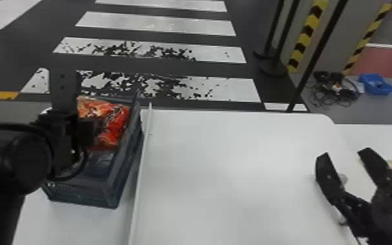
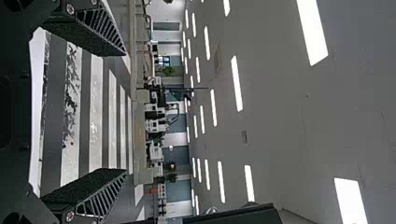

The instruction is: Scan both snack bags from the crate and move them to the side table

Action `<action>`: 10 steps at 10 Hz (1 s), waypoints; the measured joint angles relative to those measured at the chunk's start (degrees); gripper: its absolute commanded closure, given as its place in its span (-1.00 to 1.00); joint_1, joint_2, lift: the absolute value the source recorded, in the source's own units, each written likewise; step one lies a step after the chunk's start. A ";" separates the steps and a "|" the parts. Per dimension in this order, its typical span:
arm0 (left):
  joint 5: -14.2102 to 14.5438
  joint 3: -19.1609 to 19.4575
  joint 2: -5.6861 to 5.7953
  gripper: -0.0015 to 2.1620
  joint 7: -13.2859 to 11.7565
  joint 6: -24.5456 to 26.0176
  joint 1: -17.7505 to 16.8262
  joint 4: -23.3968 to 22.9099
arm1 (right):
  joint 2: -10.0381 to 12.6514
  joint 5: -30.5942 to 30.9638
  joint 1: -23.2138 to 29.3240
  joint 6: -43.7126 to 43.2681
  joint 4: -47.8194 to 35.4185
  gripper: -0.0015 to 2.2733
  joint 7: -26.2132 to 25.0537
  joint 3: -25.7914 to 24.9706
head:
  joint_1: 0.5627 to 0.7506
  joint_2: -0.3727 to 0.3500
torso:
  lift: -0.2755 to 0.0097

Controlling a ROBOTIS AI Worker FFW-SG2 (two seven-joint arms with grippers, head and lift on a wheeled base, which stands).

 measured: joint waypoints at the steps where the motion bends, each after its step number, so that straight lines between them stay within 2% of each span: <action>1: -0.10 0.34 0.00 0.99 0.00 -0.15 1.14 -0.58 | 0.04 -0.35 0.04 0.06 0.00 -0.91 0.03 -0.02 | 0.41 -0.23 | 0.26; 5: -1.16 1.61 0.37 0.99 0.51 -0.18 5.38 -4.24 | 0.07 -0.45 0.14 0.86 -0.50 -0.91 0.18 0.44 | 0.41 -0.17 | 0.26; 7: -0.60 2.23 0.93 0.99 0.53 -0.14 5.66 -4.63 | 0.06 -0.50 0.62 0.88 -0.86 -0.91 0.26 0.38 | 0.41 -0.14 | 0.26; 10: 0.49 1.72 0.97 0.99 0.82 0.11 5.49 -6.48 | 0.08 -0.63 1.22 0.88 -1.40 -0.91 0.26 0.11 | 0.41 -0.17 | 0.26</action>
